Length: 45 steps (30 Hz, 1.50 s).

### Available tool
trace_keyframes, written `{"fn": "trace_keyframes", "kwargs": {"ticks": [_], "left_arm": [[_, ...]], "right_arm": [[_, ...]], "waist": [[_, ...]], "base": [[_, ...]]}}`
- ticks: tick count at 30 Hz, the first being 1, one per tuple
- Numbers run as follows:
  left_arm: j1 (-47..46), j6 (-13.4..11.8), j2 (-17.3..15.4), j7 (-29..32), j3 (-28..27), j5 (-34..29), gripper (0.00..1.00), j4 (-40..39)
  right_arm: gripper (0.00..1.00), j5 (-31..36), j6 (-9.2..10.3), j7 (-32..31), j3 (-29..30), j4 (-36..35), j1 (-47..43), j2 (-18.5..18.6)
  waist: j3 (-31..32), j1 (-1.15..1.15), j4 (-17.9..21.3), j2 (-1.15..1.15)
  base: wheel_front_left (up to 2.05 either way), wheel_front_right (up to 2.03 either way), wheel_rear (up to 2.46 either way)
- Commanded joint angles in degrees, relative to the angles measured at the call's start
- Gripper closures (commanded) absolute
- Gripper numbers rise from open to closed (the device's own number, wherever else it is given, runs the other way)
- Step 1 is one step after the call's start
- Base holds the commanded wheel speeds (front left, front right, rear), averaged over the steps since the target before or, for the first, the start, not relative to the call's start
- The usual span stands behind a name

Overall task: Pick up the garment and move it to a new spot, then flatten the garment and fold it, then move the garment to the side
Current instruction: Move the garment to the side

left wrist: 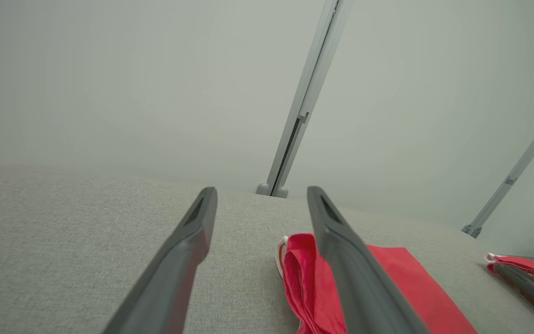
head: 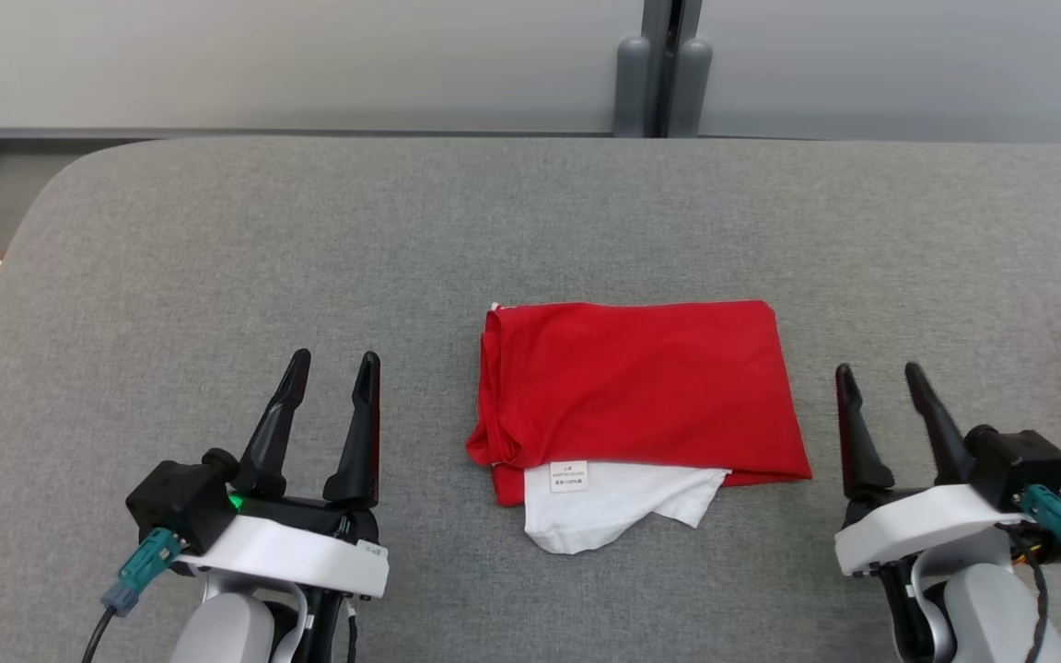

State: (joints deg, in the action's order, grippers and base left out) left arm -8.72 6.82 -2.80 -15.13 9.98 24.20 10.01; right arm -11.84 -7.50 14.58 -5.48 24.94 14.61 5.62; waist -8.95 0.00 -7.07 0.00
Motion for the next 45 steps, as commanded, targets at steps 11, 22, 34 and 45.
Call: {"fn": "trace_keyframes", "kwargs": {"ticks": [11,22,34,45], "left_arm": [[-2.8,0.0,-0.2,0.0,2.2,0.1,0.00,0.8],[-3.3,-0.7,-0.2,0.0,3.0,0.5,0.00,0.8],[-2.5,0.3,-0.2,0.0,3.4,-0.5,0.00,-2.4],[-3.3,0.7,-0.2,0.0,3.4,-4.0,0.00,-1.8]], "right_arm": [[0.00,-7.0,0.00,-2.3,-2.8,11.3,5.9,-0.9],[1.00,-9.6,0.00,-1.7,-7.0,19.2,10.3,0.9],[1.00,8.0,0.01,0.7,-9.7,12.2,14.3,9.5],[1.00,14.6,0.06,-2.0,-14.5,-0.5,18.4,21.4]], "waist": [[-4.5,0.00,-3.4,0.00],[-5.3,0.00,-4.3,0.00],[-3.5,0.00,2.6,0.00],[-6.7,0.00,13.2,0.00]], "base": [[0.00,0.00,0.00],[0.00,0.00,0.00],[0.00,0.00,0.00],[0.00,0.00,0.00]]}}
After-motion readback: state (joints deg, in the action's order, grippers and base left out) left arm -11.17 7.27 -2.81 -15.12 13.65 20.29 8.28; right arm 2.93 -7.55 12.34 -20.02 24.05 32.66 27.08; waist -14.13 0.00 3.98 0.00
